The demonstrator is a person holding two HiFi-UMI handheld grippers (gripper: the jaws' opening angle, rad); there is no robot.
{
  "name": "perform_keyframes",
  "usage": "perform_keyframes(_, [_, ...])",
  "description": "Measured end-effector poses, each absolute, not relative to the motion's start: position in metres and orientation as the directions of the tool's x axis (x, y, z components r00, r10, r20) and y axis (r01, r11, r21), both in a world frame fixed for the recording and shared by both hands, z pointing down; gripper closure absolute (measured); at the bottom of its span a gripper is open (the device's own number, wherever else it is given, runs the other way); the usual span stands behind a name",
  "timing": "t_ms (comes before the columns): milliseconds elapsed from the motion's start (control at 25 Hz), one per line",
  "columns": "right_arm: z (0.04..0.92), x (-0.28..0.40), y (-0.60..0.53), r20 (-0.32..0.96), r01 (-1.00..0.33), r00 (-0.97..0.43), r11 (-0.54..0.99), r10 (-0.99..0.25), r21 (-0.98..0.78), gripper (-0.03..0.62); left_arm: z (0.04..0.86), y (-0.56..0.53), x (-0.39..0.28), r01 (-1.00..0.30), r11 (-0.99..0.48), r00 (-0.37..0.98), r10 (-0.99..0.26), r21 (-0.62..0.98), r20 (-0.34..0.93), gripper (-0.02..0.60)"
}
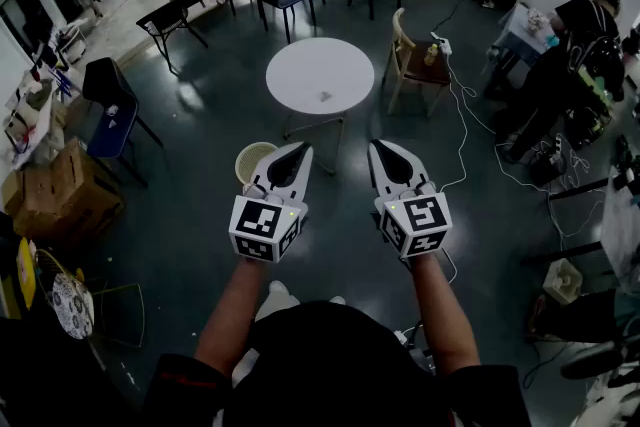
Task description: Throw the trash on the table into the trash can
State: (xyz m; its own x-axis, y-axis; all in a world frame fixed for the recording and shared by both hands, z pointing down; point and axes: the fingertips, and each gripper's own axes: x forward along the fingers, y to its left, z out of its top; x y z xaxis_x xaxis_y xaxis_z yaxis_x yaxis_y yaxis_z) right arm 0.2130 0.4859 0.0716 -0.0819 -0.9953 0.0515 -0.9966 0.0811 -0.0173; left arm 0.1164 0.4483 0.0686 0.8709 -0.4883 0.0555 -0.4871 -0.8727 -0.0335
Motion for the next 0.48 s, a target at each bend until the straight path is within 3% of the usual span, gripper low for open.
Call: perform_keyframes(480, [0.078,0.213,0.494,0.038,-0.994,-0.101,0.1,-0.994,-0.037,0.576,0.069,0.46,0.112,-0.521,-0.853,0.852,-0.521,-0.028,0.054,0.568])
